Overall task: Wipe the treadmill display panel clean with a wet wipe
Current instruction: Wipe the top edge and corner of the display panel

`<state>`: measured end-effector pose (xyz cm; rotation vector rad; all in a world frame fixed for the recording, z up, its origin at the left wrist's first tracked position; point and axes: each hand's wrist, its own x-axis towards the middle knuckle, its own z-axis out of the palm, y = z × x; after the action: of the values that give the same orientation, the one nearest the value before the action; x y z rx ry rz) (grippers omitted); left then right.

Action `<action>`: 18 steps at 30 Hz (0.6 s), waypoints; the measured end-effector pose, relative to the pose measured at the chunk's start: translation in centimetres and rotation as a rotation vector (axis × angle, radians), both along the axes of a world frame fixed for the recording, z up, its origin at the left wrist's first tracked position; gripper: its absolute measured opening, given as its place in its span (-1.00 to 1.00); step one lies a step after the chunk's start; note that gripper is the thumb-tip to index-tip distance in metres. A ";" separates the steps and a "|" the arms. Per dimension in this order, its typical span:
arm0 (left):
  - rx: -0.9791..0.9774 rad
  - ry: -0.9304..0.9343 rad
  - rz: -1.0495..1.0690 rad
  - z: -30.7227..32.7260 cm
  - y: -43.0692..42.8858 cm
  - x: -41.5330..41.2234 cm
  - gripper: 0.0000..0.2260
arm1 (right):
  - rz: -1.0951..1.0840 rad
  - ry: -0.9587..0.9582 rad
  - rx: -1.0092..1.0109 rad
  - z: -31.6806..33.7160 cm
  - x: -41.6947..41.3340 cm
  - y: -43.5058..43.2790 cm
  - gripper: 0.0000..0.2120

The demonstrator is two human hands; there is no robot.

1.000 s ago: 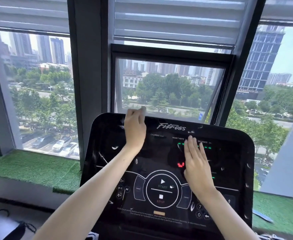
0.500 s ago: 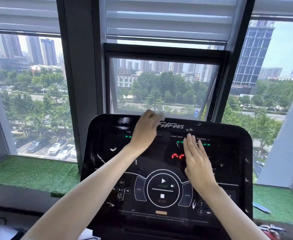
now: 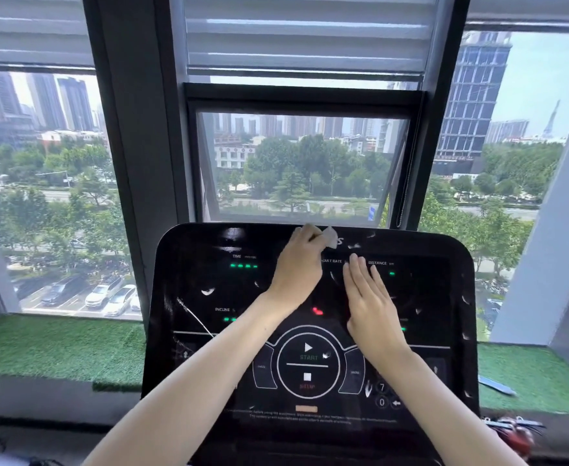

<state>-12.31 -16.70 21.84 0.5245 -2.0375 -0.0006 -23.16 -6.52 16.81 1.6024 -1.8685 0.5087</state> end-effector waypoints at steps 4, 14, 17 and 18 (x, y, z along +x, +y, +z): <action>0.083 0.114 0.121 0.7 -1.9 0.8 -0.75 | 0.012 0.009 0.015 0.1 -0.3 0.3 -0.15; 0.155 0.233 0.172 1.4 -2.2 1.4 -0.77 | 0.041 -0.023 0.015 -0.1 -0.3 0.1 -0.16; -0.078 -0.128 -0.027 0.2 0.2 0.7 -0.76 | 0.051 -0.018 0.002 -0.1 -0.5 0.1 -0.17; -0.105 -0.174 -0.052 0.2 0.2 0.8 -0.77 | 0.052 -0.012 0.001 0.0 -0.6 0.1 -0.17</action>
<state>-11.49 -16.53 22.01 0.4178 -2.2065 0.1244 -23.71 -6.40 16.79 1.6562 -1.8399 0.5406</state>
